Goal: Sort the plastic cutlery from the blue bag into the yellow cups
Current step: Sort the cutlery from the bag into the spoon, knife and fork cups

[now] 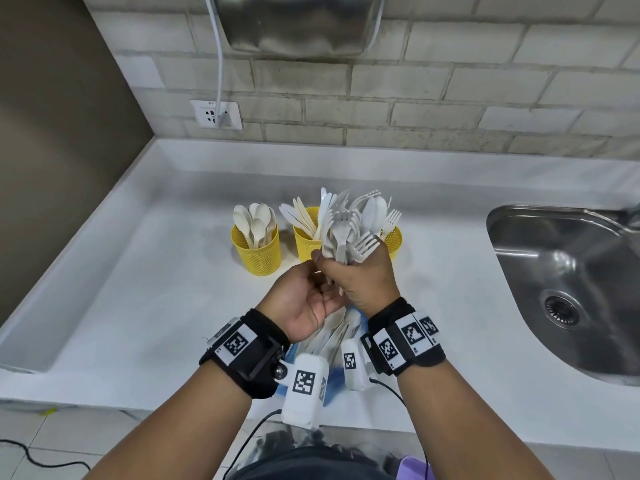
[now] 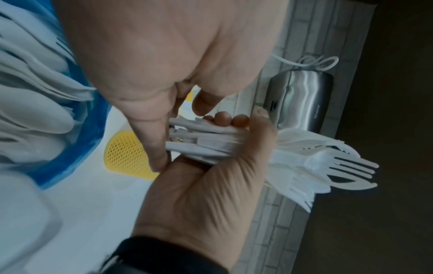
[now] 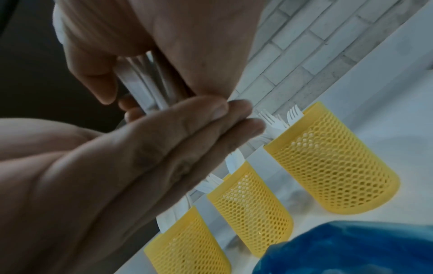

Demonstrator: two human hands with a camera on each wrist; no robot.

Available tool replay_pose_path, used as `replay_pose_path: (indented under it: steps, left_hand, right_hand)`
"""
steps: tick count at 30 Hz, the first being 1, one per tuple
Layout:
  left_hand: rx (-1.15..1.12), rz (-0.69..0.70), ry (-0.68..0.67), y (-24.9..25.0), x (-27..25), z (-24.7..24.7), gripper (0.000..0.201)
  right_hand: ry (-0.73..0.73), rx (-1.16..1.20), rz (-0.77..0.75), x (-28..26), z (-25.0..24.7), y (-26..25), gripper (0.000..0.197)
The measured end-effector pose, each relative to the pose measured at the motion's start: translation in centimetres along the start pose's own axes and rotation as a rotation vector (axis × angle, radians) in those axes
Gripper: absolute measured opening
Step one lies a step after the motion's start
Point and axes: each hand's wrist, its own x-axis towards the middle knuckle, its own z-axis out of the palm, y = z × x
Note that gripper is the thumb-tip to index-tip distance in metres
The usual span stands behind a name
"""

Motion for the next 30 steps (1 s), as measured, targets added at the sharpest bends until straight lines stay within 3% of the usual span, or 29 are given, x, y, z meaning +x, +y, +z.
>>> replay_pose_path:
  steps: [4,7,13,15,17,20,22,24,27,30]
  left_hand:
    - [0.064,0.017,-0.023,0.3,-0.1,-0.3,0.04]
    - [0.168,0.012,-0.05,0.6,-0.5,-0.7,0.043]
    - [0.649,0.419,-0.18,2.2,-0.9,-1.5,0.069]
    - [0.729,0.482,-0.184,2.3,-1.3,-0.5,0.062]
    - [0.652,0.536,-0.117,2.2,-1.4,0.3,0.053]
    - [0.535,0.564,-0.076,2.4,-1.6,0.8,0.041]
    - [0.506,0.576,-0.081,2.9,-1.8,0.8,0.034]
    - [0.482,0.569,-0.11,3.6,-2.2,0.6,0.027]
    - [0.532,0.509,-0.172,4.3,-2.7,0.5,0.016]
    - [0.6,0.52,-0.238,4.5,-2.4,0.6,0.017]
  right_hand:
    - [-0.024,-0.025,0.001,-0.2,0.4,0.0,0.03]
    - [0.063,-0.022,-0.005,0.0,0.5,-0.3,0.016]
    - [0.016,-0.131,-0.016,0.0,0.3,-0.5,0.013]
    - [-0.034,-0.291,-0.078,-0.2,1.1,-0.6,0.012]
    - [-0.057,-0.423,-0.163,-0.6,2.2,-0.6,0.012]
    - [-0.081,-0.291,-0.115,-1.0,2.8,-1.3,0.038]
    - [-0.11,-0.338,-0.166,-0.9,2.5,-1.2,0.056]
    - [-0.16,-0.298,-0.11,-0.7,2.0,-1.1,0.047]
    - [-0.283,-0.072,0.124,-0.9,2.0,-1.1,0.02]
    - [-0.234,-0.046,0.161,-0.7,2.4,-0.3,0.017]
